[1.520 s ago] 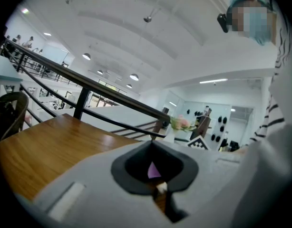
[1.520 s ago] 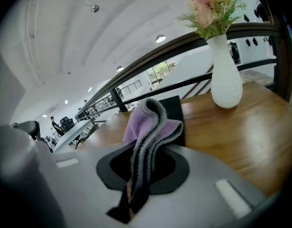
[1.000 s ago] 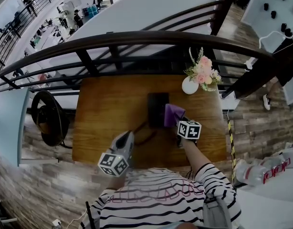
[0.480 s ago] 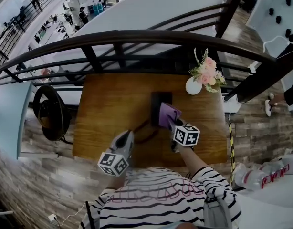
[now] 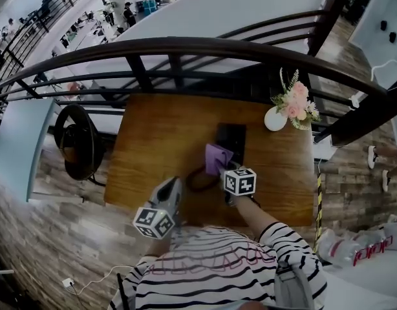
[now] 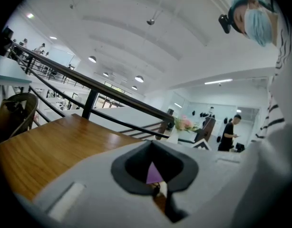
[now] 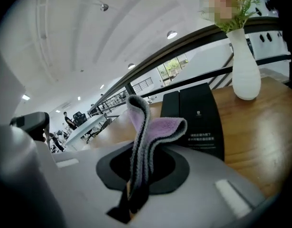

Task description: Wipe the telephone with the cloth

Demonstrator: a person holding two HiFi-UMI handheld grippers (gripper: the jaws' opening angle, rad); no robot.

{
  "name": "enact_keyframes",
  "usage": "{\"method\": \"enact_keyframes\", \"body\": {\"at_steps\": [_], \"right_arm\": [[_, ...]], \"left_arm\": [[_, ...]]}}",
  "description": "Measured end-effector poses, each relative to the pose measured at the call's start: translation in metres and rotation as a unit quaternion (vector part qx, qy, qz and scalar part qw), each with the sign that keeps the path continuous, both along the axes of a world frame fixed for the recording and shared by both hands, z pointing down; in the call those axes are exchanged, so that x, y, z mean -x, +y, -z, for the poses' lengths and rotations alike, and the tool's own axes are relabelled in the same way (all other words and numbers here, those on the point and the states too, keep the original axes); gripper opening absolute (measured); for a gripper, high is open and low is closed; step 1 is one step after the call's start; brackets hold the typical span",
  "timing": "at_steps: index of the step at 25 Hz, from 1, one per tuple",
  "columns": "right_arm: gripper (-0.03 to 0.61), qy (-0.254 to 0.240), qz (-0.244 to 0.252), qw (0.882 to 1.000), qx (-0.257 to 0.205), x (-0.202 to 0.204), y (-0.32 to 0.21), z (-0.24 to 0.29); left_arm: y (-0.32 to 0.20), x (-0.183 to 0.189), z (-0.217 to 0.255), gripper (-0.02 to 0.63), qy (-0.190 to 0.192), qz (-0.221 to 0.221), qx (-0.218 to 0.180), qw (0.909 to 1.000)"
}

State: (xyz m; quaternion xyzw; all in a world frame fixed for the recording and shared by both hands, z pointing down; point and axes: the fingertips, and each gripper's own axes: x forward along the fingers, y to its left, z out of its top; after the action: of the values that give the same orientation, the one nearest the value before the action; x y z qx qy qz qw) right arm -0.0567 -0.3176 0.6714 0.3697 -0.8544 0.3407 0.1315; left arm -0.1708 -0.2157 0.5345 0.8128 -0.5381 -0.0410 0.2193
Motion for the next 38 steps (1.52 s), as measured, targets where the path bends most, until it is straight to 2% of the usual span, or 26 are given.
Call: {"method": "enact_keyframes", "body": {"at_steps": [11, 20, 25, 30, 38], "right_arm": [[0.035, 0.05, -0.083, 0.995, 0.019, -0.083, -0.013, -0.024], [0.035, 0.06, -0.141, 0.988, 0.031, -0.14, -0.013, -0.029], [0.035, 0.054, -0.154, 0.986, 0.032, -0.147, -0.009, -0.024], [0.035, 0.035, -0.142, 0.989, 0.018, -0.134, -0.002, -0.008], [0.035, -0.022, -0.118, 0.992, -0.049, -0.11, 0.02, 0.06]], "left_arm": [[-0.011, -0.023, -0.001, 0.002, 0.004, -0.034, 0.001, 0.9994], [-0.016, -0.042, 0.001, 0.002, 0.004, -0.056, 0.001, 0.9984], [-0.015, -0.044, 0.0, 0.002, 0.004, -0.059, 0.002, 0.9982], [-0.014, -0.044, 0.0, 0.002, 0.008, -0.06, 0.001, 0.9982], [-0.016, -0.044, 0.009, 0.002, 0.006, -0.059, -0.011, 0.9982]]}}
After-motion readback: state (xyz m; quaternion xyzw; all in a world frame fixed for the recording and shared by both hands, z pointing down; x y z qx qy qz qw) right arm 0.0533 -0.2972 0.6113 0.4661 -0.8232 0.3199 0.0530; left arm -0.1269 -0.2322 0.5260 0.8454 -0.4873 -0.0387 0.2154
